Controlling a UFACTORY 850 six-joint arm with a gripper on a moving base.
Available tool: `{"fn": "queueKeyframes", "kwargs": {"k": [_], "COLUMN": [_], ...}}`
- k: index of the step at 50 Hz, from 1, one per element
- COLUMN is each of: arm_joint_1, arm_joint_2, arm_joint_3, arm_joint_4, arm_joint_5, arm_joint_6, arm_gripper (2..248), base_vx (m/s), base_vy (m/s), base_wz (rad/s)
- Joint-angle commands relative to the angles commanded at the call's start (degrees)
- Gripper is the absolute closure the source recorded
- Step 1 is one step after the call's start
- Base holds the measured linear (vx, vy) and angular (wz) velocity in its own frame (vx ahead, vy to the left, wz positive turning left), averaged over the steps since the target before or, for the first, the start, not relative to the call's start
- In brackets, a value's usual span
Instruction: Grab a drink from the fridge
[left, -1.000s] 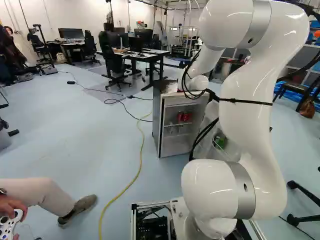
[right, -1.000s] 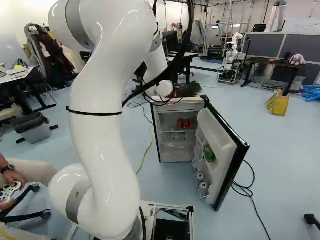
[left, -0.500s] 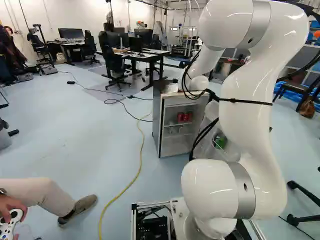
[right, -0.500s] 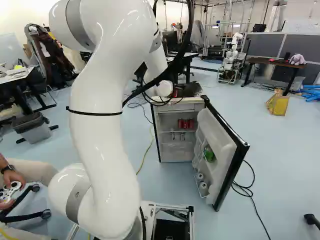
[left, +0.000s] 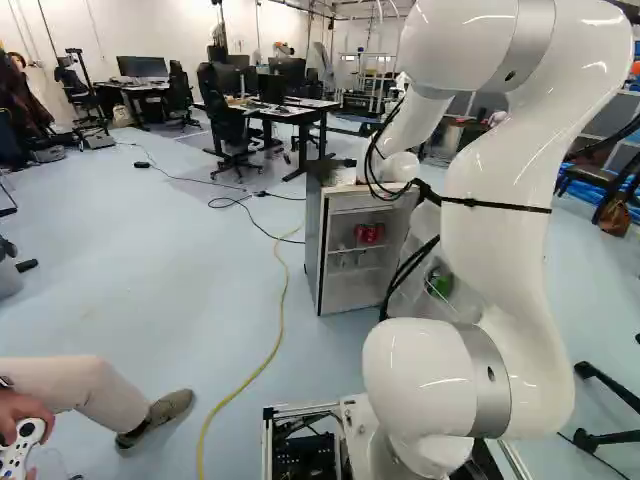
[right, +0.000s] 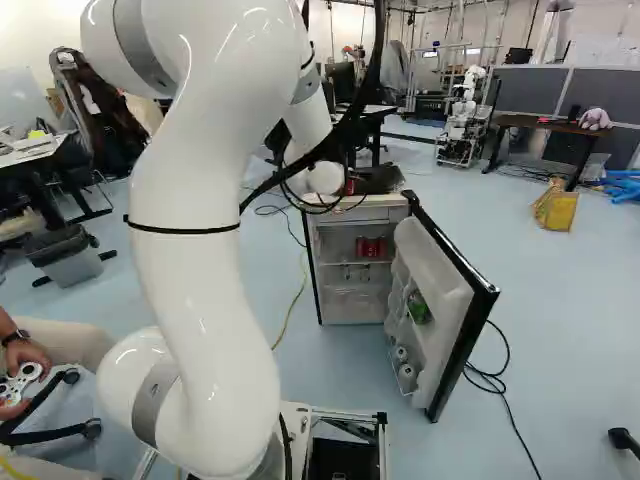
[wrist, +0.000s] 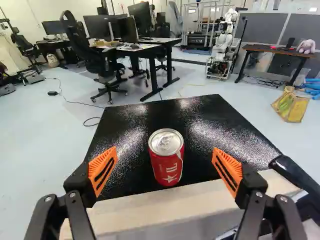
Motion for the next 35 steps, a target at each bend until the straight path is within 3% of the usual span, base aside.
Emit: {"fn": "queueKeyframes", "kwargs": {"k": [35], "arm_joint_1": [-0.2], "arm_joint_2": [9.5], "arm_joint_3": [11.4], "arm_joint_4": [0.0], "arm_joint_5": [0.0], "arm_joint_6": [0.0], "arm_gripper": [3], "base_vx": [0.0], "base_vy": [0.0], "base_wz": [0.0]}}
